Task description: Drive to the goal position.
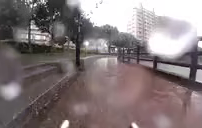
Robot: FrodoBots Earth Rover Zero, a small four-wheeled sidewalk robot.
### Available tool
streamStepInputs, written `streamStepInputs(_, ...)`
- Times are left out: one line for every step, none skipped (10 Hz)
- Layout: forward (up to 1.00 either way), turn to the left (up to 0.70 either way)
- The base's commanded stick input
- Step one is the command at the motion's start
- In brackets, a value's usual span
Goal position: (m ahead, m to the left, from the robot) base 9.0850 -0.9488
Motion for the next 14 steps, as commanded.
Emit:
streamStepInputs(0.7,0.0)
streamStepInputs(0.7,0.0)
streamStepInputs(0.7,0.0)
streamStepInputs(0.7,0.0)
streamStepInputs(0.7,0.0)
streamStepInputs(0.7,0.0)
streamStepInputs(0.7,0.0)
streamStepInputs(0.7,0.0)
streamStepInputs(0.7,0.0)
streamStepInputs(0.7,0.0)
streamStepInputs(0.7,0.06)
streamStepInputs(0.7,0.0)
streamStepInputs(0.7,0.0)
streamStepInputs(0.7,0.0)
